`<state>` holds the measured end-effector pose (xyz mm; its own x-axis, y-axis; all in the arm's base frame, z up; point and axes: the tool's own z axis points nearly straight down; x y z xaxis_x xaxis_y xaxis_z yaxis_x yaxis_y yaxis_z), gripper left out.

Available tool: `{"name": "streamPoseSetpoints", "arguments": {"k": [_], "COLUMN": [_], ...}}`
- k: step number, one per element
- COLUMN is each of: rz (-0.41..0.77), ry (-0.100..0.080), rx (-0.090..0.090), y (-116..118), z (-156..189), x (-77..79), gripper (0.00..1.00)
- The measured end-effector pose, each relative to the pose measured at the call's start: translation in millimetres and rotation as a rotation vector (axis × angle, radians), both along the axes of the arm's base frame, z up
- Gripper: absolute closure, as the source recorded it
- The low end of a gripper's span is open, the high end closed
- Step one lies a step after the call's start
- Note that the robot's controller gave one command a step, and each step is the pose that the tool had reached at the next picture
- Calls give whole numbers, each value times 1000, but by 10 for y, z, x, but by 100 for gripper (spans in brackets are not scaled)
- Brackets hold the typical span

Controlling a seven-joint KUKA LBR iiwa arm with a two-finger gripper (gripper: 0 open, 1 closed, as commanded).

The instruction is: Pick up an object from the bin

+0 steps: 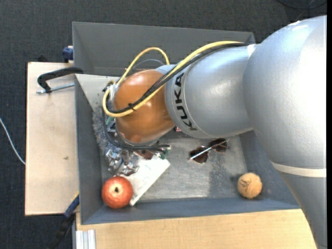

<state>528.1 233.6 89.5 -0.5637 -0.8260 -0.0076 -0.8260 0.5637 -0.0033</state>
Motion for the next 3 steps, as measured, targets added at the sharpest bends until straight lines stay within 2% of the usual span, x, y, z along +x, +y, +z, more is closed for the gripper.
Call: {"name": "streamPoseSetpoints", "arguments": {"k": [2,3], "rz": [-2,-2], "ry": [3,-1], "rx": [0,1], "y": [13,28], "z": [204,678], "x": [8,26], "gripper": [100,100]}}
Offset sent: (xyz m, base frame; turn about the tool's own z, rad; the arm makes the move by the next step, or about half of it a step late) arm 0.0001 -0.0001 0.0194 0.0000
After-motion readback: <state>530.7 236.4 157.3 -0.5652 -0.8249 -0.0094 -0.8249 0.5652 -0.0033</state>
